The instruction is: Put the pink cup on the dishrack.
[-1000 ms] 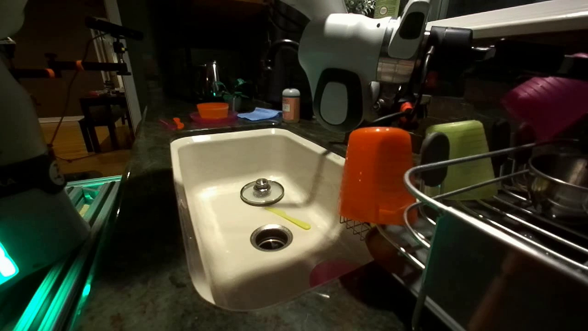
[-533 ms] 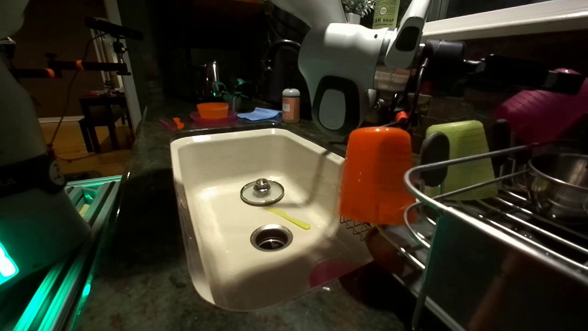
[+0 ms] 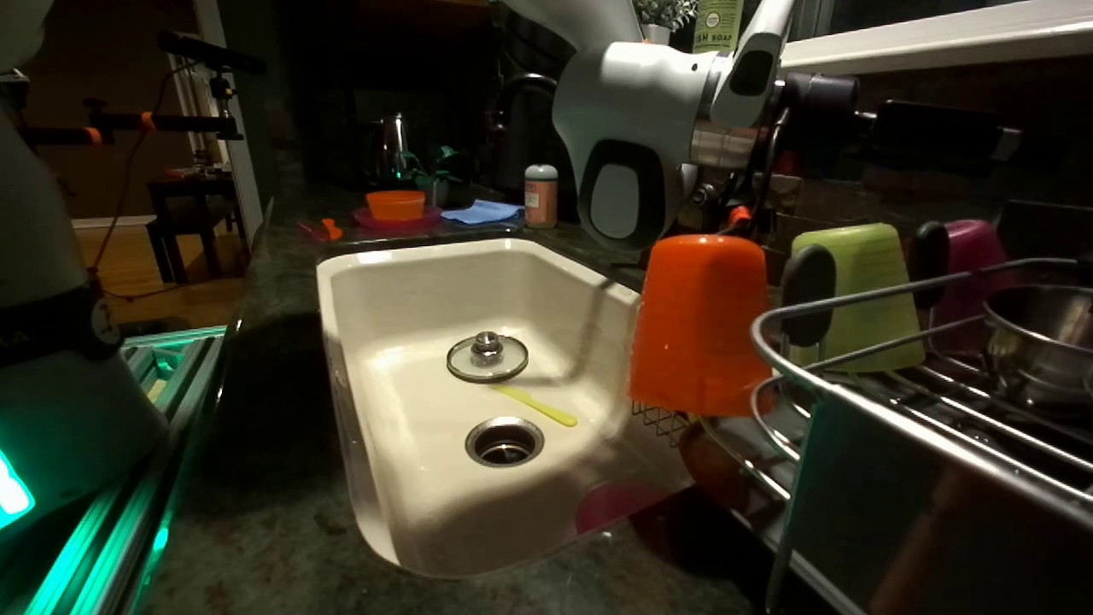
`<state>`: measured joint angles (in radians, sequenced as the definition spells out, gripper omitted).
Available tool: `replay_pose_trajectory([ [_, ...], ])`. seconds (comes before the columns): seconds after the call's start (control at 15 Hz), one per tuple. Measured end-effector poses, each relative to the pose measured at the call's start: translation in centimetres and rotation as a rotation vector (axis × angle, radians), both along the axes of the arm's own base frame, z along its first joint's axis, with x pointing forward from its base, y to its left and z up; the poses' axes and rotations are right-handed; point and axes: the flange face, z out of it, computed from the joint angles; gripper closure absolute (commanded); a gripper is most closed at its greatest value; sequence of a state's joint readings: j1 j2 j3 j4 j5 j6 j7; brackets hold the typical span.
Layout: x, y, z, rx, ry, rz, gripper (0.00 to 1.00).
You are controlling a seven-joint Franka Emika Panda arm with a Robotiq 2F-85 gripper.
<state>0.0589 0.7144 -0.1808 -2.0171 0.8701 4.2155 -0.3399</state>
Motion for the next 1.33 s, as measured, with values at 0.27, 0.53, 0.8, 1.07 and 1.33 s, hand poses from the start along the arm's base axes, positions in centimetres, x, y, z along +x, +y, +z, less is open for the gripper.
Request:
replay_pose_trajectory([
  [0.27, -1.0, 0.6, -0.1, 0.011, 0.051, -0.060, 0.00],
  [0.53, -2.2, 2.3, 0.6, 0.014, 0.104, -0.083, 0.00],
  [0.8, -3.4, 3.6, 1.8, 0.007, 0.186, -0.108, 0.00],
  [1.07, -4.2, 4.8, 2.7, 0.001, 0.259, -0.112, 0.00],
  [1.33, -4.7, 5.8, 3.1, 0.018, 0.334, -0.086, 0.00],
])
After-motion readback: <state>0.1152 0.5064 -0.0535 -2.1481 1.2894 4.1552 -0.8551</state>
